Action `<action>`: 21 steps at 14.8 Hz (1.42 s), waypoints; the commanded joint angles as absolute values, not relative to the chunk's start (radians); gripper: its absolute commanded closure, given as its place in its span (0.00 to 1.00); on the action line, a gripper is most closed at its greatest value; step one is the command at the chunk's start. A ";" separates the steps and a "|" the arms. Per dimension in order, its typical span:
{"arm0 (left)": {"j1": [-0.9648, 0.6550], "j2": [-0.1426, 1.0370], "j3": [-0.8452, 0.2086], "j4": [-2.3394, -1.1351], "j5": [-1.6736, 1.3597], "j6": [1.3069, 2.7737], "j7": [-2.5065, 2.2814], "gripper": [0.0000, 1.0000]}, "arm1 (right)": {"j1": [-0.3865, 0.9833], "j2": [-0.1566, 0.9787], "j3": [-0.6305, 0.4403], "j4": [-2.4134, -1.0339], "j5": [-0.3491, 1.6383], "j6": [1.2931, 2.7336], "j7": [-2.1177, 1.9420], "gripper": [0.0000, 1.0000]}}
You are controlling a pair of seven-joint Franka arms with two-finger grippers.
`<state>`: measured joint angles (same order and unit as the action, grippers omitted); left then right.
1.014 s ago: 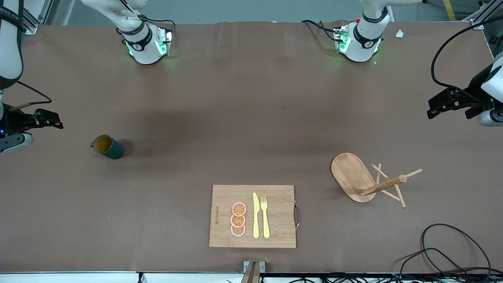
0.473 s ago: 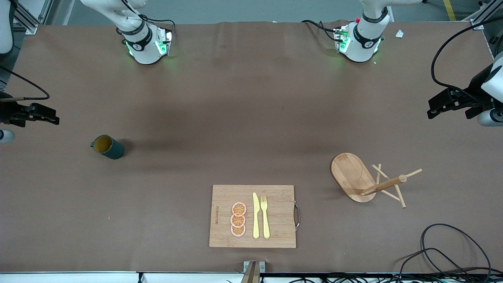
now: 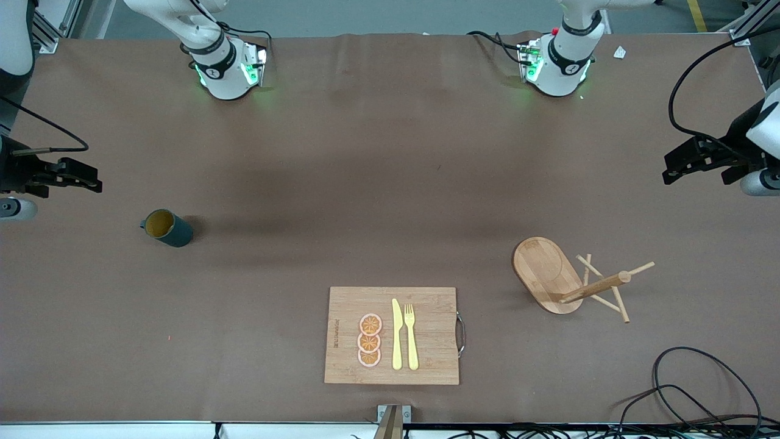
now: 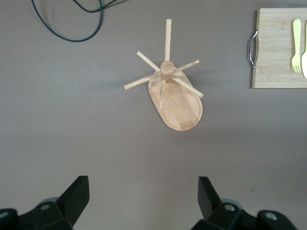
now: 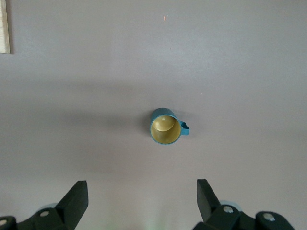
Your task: Transfer cup from left to right arm and place
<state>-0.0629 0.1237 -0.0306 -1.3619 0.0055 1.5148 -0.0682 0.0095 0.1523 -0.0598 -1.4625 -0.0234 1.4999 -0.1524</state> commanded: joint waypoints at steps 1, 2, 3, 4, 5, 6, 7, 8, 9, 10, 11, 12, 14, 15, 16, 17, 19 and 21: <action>-0.061 0.127 -0.029 -1.355 0.003 1.516 -0.063 0.00 | 0.000 0.130 -0.063 -1.477 0.000 1.467 -0.135 0.00; -0.063 0.127 -0.029 -1.355 0.003 1.516 -0.063 0.00 | -0.008 0.121 -0.069 -1.479 0.011 1.453 -0.135 0.00; -0.063 0.127 -0.029 -1.355 0.003 1.516 -0.063 0.00 | -0.011 0.103 -0.069 -1.489 0.011 1.437 -0.135 0.00; -0.063 0.127 -0.029 -1.355 0.003 1.516 -0.063 0.00 | -0.009 0.078 -0.069 -1.509 0.009 1.437 -0.135 0.00; -0.063 0.127 -0.029 -1.355 0.003 1.516 -0.063 0.00 | -0.009 0.052 -0.071 -1.537 0.009 1.442 -0.133 0.00; -0.064 0.127 -0.029 -1.355 0.003 1.517 -0.063 0.00 | -0.008 0.032 -0.069 -1.557 0.009 1.443 -0.123 0.00; -0.064 0.127 -0.029 -1.355 0.003 1.517 -0.064 0.00 | -0.003 0.019 -0.069 -1.566 0.005 1.443 -0.095 0.00; -0.066 0.127 -0.029 -1.355 0.003 1.517 -0.064 0.00 | 0.003 0.008 -0.069 -1.572 -0.001 1.442 -0.089 0.00; -0.064 0.127 -0.029 -1.355 0.003 1.519 -0.064 0.00 | 0.009 -0.001 -0.071 -1.577 -0.005 1.443 -0.089 0.00; -0.064 0.127 -0.029 -1.355 0.003 1.519 -0.064 0.00 | 0.009 -0.014 -0.071 -1.585 -0.008 1.447 -0.089 0.00; -0.064 0.127 -0.029 -1.355 0.002 1.519 -0.064 0.00 | 0.008 -0.027 -0.069 -1.588 -0.012 1.450 -0.089 0.00; -0.064 0.127 -0.029 -1.355 0.003 1.519 -0.063 0.00 | 0.009 -0.034 -0.071 -1.589 -0.017 1.447 -0.089 0.00; -0.064 0.127 -0.029 -1.355 0.003 1.519 -0.064 0.00 | 0.009 -0.060 -0.071 -1.597 -0.021 1.444 -0.089 0.00; -0.064 0.127 -0.029 -1.355 0.003 1.519 -0.064 0.00 | 0.008 -0.072 -0.072 -1.601 -0.021 1.442 -0.089 0.00; -0.064 0.127 -0.031 -1.355 0.002 1.519 -0.063 0.00 | 0.008 -0.075 -0.072 -1.606 -0.021 1.440 -0.087 0.00; -0.064 0.127 -0.029 -1.355 0.002 1.519 -0.063 0.00 | 0.009 -0.075 -0.072 -1.606 -0.021 1.440 -0.087 0.00; -0.064 0.127 -0.029 -1.355 0.003 1.519 -0.063 0.00 | 0.011 -0.077 -0.086 -1.606 -0.020 1.439 -0.087 0.00; -0.064 0.127 -0.029 -1.355 0.003 1.519 -0.063 0.00 | 0.011 -0.093 -0.094 -1.609 -0.017 1.437 -0.087 0.00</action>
